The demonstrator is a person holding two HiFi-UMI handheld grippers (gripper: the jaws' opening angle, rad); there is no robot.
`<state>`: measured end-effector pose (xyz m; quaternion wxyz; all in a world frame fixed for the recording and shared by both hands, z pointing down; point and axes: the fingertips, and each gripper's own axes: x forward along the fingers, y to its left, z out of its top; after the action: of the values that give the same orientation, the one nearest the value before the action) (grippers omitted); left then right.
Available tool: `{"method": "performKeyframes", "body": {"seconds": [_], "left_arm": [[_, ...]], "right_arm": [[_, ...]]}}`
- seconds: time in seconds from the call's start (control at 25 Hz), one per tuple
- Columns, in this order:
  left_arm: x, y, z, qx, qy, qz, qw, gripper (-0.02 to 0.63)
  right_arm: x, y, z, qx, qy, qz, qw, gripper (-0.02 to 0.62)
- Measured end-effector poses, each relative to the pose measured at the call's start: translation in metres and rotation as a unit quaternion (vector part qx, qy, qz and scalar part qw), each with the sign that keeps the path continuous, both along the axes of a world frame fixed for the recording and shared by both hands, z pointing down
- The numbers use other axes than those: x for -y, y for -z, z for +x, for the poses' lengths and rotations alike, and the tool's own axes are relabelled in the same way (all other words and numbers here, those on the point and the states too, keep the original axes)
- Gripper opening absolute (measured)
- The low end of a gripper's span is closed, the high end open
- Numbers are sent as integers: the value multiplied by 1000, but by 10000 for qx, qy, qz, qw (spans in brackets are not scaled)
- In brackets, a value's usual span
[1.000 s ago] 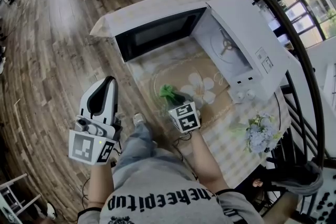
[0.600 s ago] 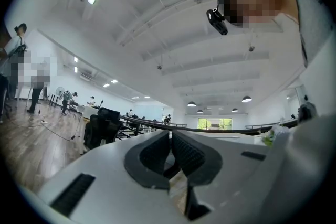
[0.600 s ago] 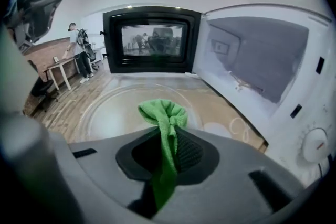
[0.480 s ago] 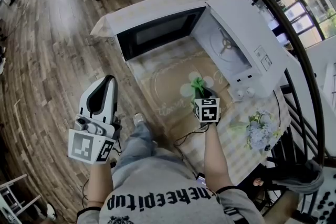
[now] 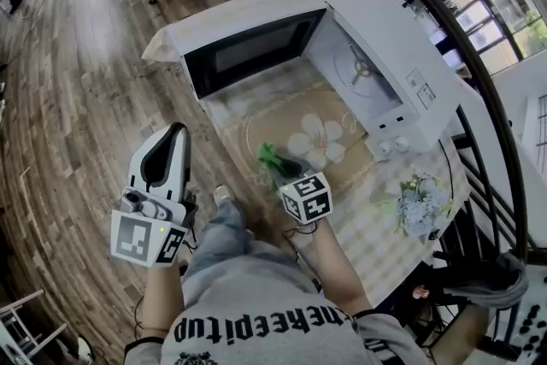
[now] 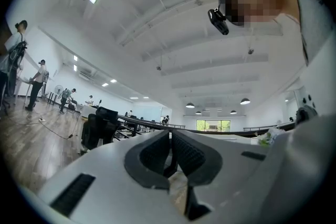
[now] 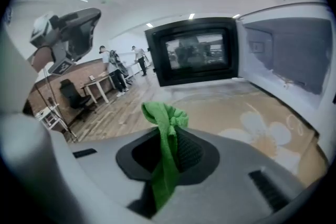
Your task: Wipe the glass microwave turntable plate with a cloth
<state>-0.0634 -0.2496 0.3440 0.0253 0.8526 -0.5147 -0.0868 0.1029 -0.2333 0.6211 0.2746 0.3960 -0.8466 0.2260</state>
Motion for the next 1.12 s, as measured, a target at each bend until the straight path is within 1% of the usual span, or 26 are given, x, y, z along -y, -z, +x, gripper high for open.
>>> {"method": "performKeyframes", "body": {"seconds": [0.08, 0.16, 0.28, 0.4, 0.44, 0.6, 0.88, 1.0, 1.12], "left_arm": [[-2, -2, 3, 1, -43, -5, 10000, 17], [-4, -1, 4, 10, -24, 2, 10000, 17], [-9, -1, 4, 13, -13, 2, 10000, 17], [-14, -1, 1, 18, 18, 3, 10000, 17], [-15, 0, 0, 23, 39, 10, 10000, 17], [-22, 2, -3, 27, 69, 43, 10000, 17], [-36, 4, -5, 84, 126, 59, 9999, 17], [-44, 17, -10, 134, 257, 153, 9995, 17], [-53, 21, -12, 176, 298, 202, 9992, 17]], "right_arm": [[-15, -8, -22, -53, 350, -80, 9993, 49], [-24, -18, -28, -186, 450, -58, 9988, 49], [-25, -22, -19, -338, 465, 88, 9983, 49], [-23, -23, 1, -708, 516, 333, 9956, 49], [-21, -24, 10, -758, 441, 361, 9955, 49], [-12, -24, 50, -786, -129, 336, 9963, 49], [7, -25, 112, -1052, -1018, 368, 9885, 49], [10, -25, 129, -1220, -1324, 366, 9830, 49], [11, -25, 133, -1318, -1500, 369, 9792, 49]]}}
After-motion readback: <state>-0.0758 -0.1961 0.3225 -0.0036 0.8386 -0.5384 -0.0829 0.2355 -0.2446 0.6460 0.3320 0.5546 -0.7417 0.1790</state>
